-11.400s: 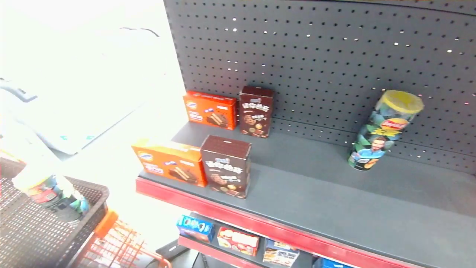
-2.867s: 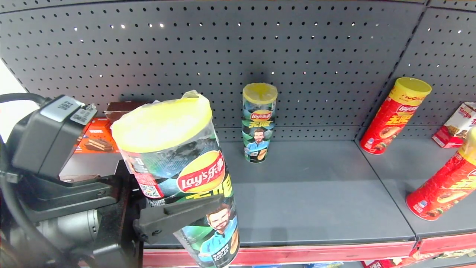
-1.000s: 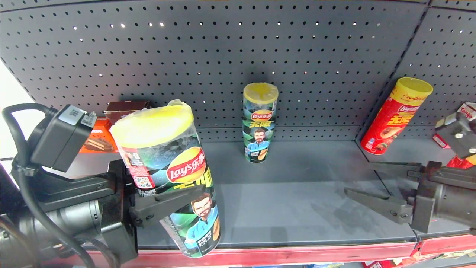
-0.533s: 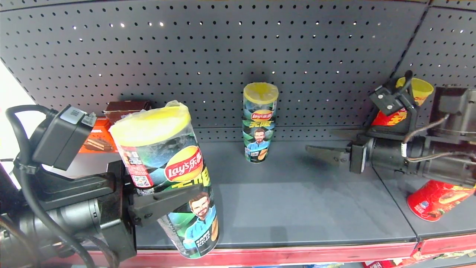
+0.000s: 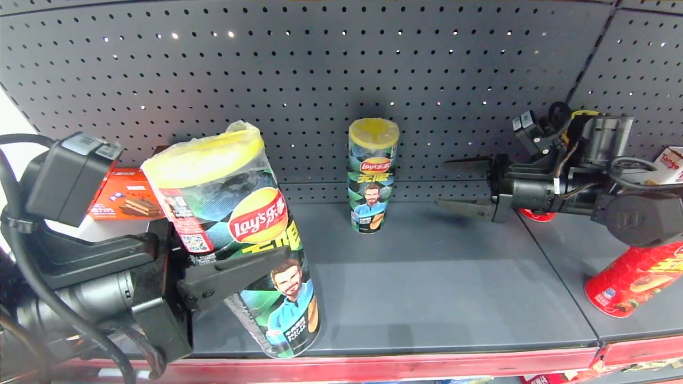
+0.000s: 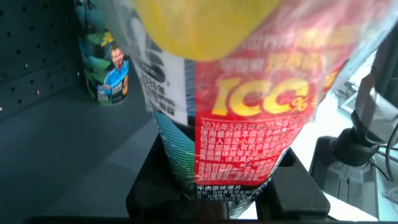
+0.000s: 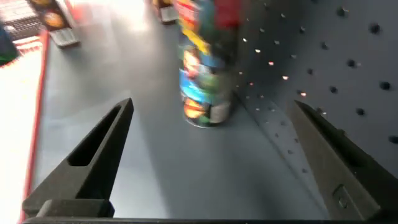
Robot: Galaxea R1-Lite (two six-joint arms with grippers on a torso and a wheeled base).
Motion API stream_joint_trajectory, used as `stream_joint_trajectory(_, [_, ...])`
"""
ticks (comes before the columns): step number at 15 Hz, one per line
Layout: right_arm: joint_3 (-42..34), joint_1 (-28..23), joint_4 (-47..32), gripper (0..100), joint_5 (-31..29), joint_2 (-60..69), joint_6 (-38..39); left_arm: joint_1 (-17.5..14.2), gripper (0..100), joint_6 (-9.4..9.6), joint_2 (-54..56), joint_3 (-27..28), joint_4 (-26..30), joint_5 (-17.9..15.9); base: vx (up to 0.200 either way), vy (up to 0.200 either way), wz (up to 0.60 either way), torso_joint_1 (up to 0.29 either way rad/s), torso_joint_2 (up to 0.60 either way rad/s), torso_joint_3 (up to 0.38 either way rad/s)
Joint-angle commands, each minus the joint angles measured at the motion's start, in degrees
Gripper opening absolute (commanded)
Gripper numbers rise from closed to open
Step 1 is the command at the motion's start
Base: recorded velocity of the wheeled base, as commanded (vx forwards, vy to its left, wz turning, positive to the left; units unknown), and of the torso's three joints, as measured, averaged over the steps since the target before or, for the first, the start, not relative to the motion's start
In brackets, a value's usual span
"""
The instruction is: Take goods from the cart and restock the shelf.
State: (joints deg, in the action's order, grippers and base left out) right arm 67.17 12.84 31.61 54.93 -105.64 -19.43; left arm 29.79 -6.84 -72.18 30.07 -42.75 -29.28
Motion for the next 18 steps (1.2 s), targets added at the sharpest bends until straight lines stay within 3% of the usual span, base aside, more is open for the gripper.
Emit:
stream_joint_trajectory(1, [3.3, 0.9, 0.0, 100, 0.3, -4.0, 0.0, 0.0, 0, -0.1, 0.0, 0.0, -0.1, 0.0, 0.0, 0.0, 0.0, 0.0, 0.0, 0.0])
stream_joint_trajectory(12, [13.2, 6.9, -0.5, 100, -0.5, -12.0, 2.1, 0.0, 0, -0.1, 0.1, -0.5, -0.2, 0.0, 0.0, 0.0, 0.0, 0.0, 0.0, 0.0])
stream_joint_trajectory(18, [15.6, 7.8, -0.1, 100, -1.8, -15.8, 2.2, 0.0, 0, -0.1, 0.1, -0.6, -0.2, 0.0, 0.0, 0.0, 0.0, 0.0, 0.0, 0.0])
